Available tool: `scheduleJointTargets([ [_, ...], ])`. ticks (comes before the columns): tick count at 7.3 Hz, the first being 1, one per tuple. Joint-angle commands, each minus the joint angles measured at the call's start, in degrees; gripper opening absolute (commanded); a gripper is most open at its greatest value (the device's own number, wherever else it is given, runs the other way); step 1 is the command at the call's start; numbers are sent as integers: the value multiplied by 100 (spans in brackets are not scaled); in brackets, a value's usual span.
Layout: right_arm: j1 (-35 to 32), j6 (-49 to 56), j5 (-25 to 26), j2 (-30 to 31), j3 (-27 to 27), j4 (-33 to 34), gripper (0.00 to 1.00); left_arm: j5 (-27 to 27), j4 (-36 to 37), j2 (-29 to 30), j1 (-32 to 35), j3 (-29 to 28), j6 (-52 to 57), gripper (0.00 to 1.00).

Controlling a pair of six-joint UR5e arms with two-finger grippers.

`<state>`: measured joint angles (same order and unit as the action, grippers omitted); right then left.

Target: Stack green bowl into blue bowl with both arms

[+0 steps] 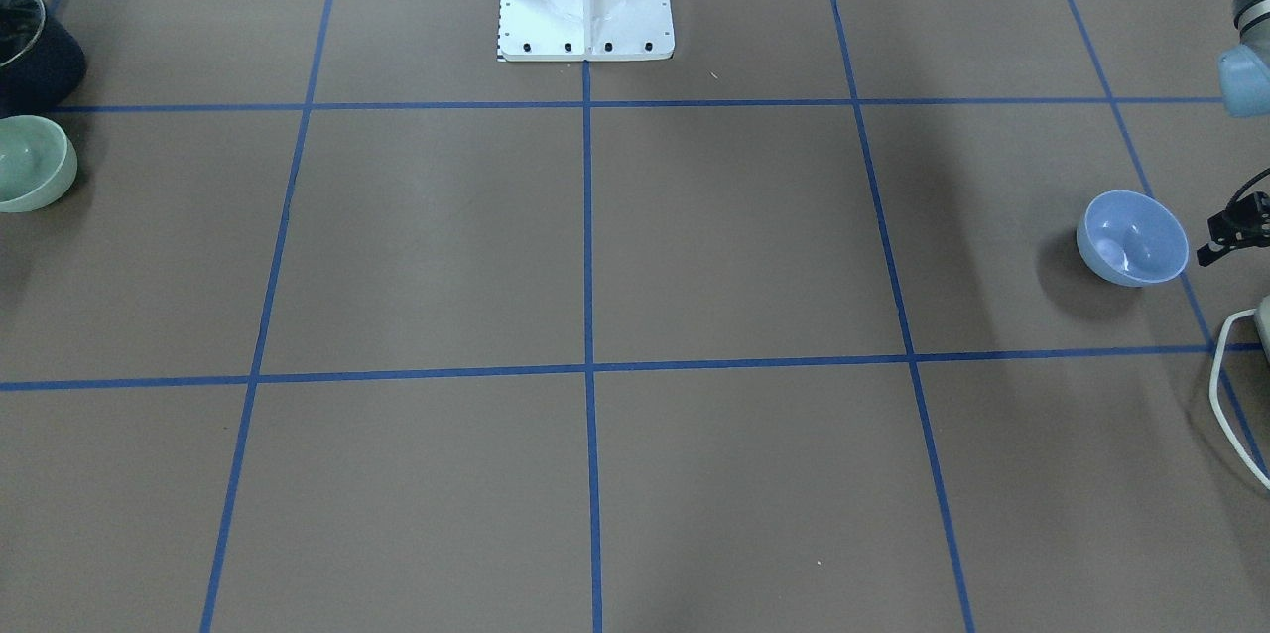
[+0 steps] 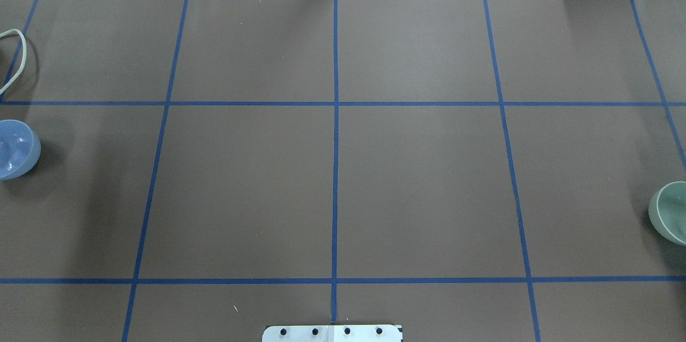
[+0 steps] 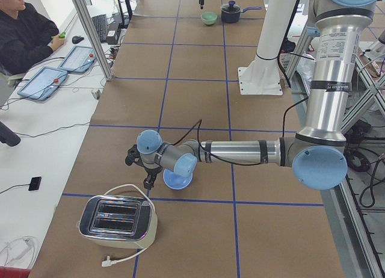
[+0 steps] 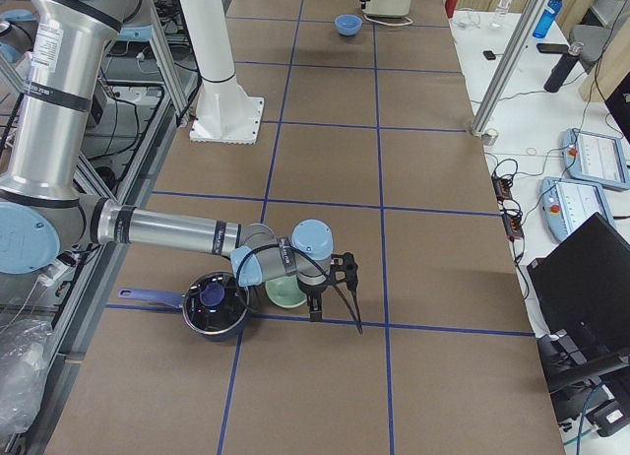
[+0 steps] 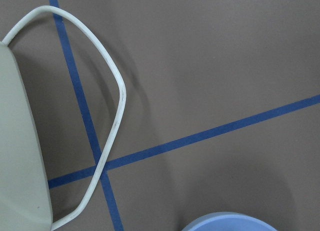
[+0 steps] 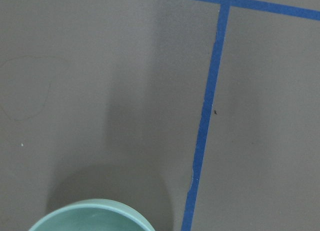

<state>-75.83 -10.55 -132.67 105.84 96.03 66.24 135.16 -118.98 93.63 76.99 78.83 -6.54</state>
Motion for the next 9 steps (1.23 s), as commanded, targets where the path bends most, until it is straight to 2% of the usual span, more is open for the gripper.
scheduleJointTargets([
  [1, -2, 1, -30, 7, -5, 3, 100, -7, -712, -248, -43, -254, -441, 97],
  [2, 7, 1, -39, -1, -5, 3, 100, -15, -941, -335, -183, -262, -610, 97],
  [5, 7, 1, -48, -2, -5, -6, 100, -129, -960, -380, -359, -271, -655, 97],
  [7, 7, -8, -48, -10, 4, 3, 100, -279, -943, -371, -474, -280, -664, 84],
  [9, 7, -17, -57, -19, 4, -6, 100, -279, -960, -363, -544, -341, -655, 58],
])
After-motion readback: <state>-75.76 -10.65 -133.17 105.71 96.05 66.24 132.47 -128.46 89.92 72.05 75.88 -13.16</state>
